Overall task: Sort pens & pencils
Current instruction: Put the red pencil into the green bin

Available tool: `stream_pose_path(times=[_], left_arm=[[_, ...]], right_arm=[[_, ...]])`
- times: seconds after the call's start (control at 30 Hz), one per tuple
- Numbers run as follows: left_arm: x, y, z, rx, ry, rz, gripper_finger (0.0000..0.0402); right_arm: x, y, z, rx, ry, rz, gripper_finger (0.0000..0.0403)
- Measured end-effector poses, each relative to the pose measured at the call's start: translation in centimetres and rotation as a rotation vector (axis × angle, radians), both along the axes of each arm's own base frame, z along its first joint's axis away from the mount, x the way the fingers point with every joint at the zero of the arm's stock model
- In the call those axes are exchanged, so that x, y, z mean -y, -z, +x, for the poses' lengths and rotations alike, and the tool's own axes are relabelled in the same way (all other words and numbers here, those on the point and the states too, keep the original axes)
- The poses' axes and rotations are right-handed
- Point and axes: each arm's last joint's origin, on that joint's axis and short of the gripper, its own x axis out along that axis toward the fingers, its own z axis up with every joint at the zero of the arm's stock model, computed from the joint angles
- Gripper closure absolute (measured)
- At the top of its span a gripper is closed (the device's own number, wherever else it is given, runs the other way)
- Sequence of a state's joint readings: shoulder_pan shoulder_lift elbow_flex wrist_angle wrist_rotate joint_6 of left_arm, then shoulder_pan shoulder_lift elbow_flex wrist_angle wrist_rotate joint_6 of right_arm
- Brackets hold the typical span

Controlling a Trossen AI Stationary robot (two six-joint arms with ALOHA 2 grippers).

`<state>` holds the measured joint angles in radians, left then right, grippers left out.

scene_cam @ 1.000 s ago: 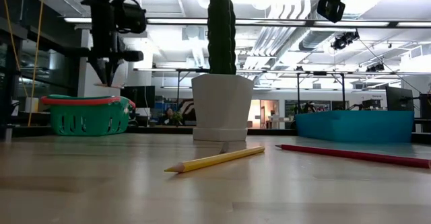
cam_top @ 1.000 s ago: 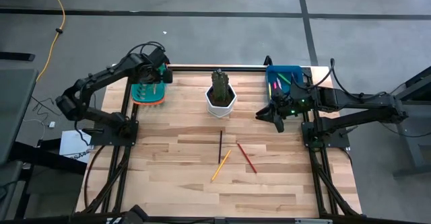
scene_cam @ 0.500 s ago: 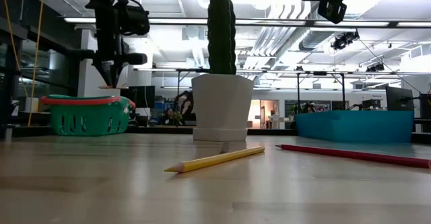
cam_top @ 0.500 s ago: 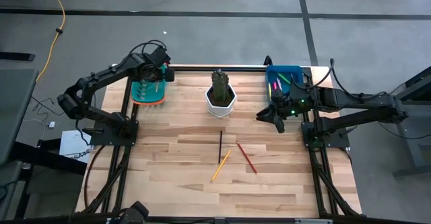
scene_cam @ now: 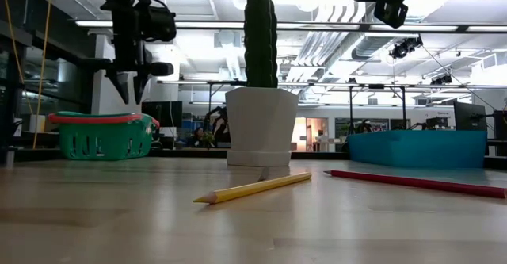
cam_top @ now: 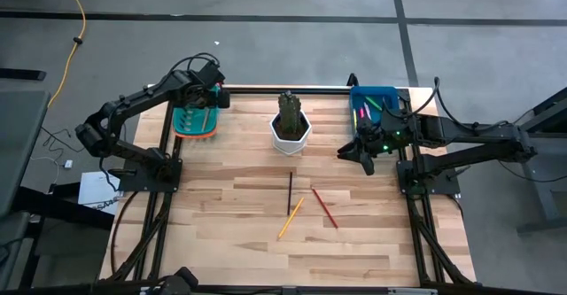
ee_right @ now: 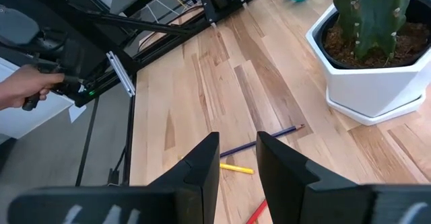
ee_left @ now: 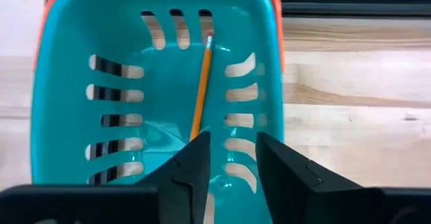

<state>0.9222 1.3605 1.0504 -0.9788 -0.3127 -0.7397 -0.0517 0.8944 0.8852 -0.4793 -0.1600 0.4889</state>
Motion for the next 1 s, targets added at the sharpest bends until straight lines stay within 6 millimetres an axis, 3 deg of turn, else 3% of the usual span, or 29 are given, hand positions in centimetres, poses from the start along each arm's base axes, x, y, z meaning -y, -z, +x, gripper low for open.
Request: stream_pose_path(times=[0.2, 0.47, 0.8, 1.0], left_arm=[[-0.3, -0.7, 1.0, 0.062, 0.167, 0.067, 0.0306], [1.5, -3.1, 2.5, 0.105, 0.424, 0.228, 0.0307], [6.9, -5.5, 4.6, 0.249, 0.855, 0.253, 0.0307], [11.6, -5.6, 7.1, 0.336, 1.099, 0.184, 0.0307]], right_arm=[[0.0, 0.0, 0.0, 0.001, 0.0, 0.0, 0.0313], [0.0, 0.0, 0.0, 0.001, 0.0, 0.0, 0.0313], [0.0, 0.0, 0.0, 0.005, -0.008, -0.013, 0.0313], [-0.1, -0.1, 0.0, 0.007, -0.02, 0.008, 0.0313]])
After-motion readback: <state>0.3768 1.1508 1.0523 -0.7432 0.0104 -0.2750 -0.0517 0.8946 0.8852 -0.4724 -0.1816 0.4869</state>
